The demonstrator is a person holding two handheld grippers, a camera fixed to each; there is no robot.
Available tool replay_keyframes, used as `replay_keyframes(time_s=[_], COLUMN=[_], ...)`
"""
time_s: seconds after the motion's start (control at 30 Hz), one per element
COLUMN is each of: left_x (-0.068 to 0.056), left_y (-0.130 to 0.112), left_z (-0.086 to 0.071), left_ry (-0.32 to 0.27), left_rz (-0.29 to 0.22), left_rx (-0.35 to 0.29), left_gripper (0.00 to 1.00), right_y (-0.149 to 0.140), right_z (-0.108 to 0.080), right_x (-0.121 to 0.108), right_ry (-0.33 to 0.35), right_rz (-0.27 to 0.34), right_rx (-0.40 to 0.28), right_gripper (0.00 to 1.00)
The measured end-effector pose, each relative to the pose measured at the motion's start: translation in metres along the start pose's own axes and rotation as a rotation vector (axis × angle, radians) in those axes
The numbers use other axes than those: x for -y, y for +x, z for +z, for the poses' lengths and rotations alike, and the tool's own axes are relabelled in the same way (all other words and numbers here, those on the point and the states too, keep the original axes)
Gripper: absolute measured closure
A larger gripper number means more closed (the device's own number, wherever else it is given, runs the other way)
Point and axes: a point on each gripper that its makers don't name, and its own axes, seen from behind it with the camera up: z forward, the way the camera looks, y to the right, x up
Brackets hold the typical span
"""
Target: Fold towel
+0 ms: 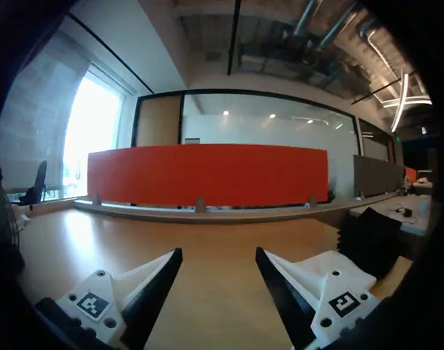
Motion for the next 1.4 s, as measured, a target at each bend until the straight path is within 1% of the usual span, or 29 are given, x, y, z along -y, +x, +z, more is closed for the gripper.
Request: replay_keyframes(time_s=[0.13,1.4], left_x=[0.0001,0.0002], left_y=[-0.0003,-0.0006], left_z=[0.0001,0.0015], left_ry=[0.0,0.0], left_rz=[0.0,0.0], left_rx=[0.0,0.0], left_gripper=[0.19,0.19], right_y=[0.0,-0.0004], right_z=[0.0002,0.0007], right_x=[-0.0001,-0.0002], right_ry=[0.0,0.0], right_rz=[0.0,0.0], right_rx=[0.0,0.0], right_gripper=[0.0,0.0])
